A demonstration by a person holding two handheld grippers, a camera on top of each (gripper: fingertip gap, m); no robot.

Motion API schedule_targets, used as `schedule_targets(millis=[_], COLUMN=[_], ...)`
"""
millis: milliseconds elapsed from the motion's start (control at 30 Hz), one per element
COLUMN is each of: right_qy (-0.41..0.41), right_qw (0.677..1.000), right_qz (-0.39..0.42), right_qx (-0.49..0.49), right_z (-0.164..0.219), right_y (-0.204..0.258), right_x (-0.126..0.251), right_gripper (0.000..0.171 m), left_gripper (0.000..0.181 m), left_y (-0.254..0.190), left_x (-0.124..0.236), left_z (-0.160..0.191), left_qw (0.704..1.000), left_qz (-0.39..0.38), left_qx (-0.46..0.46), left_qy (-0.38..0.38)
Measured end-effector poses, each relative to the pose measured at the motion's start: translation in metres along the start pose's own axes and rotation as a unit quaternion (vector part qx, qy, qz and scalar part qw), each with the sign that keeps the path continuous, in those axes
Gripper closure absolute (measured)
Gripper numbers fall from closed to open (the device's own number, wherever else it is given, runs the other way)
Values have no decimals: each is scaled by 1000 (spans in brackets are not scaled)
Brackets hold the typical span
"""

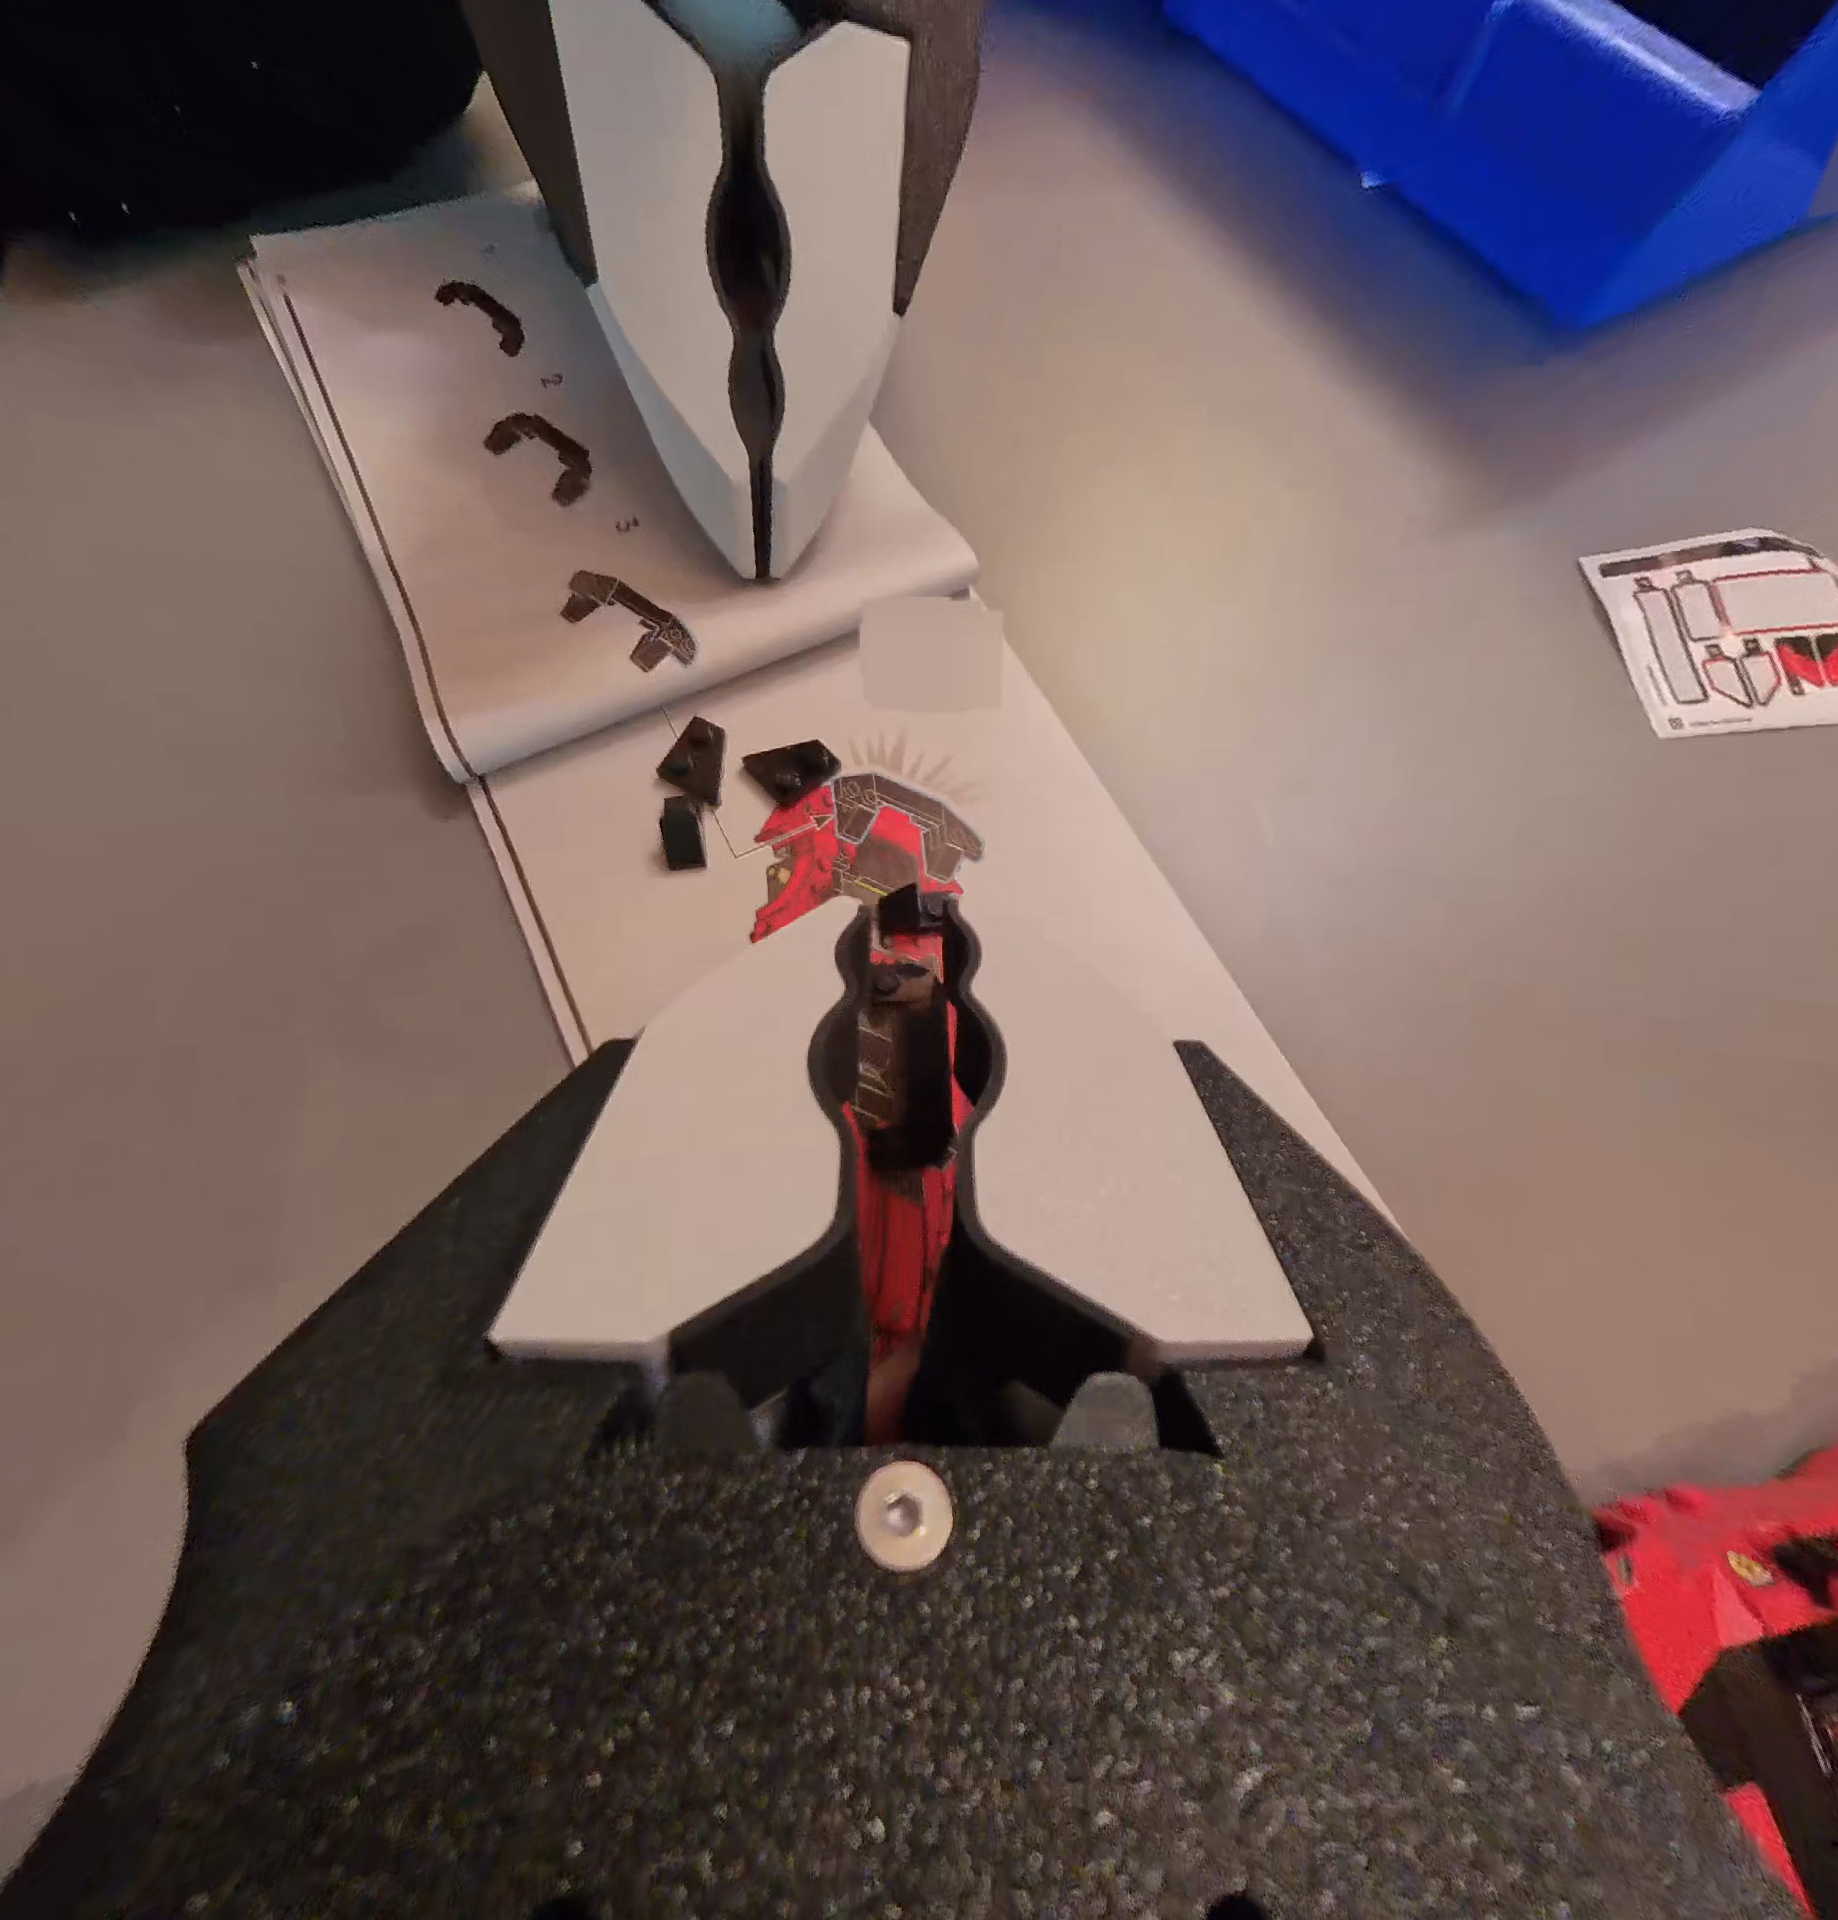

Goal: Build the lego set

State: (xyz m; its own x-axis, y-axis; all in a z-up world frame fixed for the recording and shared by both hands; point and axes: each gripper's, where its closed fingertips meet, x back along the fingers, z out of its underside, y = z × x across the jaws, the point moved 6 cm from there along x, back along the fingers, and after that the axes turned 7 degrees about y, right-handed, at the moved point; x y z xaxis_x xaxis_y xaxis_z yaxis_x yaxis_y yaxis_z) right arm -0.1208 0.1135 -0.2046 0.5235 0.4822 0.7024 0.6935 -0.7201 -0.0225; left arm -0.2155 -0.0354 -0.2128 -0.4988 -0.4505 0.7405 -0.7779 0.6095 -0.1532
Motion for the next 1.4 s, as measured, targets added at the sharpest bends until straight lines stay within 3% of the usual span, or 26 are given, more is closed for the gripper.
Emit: schedule_targets(millis=[300, 667, 933, 1133, 1400], right_qy=[39, 19, 16, 57, 40], right_qw=[999, 999, 996, 995, 996], right_qz=[9, -9, -79, -80, -81], right_qx=[21, 33, 24, 26, 16], right_z=[1, -1, 8, 12, 11], right_y=[3, 6, 17, 19, 17], right_x=[-16, -14, 12, 2, 1], right_gripper=[164, 169, 169, 169, 159], left_gripper=[181, 181, 181, 181, 181], left_y=[0, 0, -1, -1, 0], left_x=[0, 0, 0, 0, 0], left_z=[0, 0, 0, 0, 0], left_qw=[1000, 1000, 1000, 1000, 1000], left_qz=[-1, -3, -3, 0, -1], left_qx=[0, -1, -1, 1, 1], left_qy=[1, 1, 1, -2, -1])
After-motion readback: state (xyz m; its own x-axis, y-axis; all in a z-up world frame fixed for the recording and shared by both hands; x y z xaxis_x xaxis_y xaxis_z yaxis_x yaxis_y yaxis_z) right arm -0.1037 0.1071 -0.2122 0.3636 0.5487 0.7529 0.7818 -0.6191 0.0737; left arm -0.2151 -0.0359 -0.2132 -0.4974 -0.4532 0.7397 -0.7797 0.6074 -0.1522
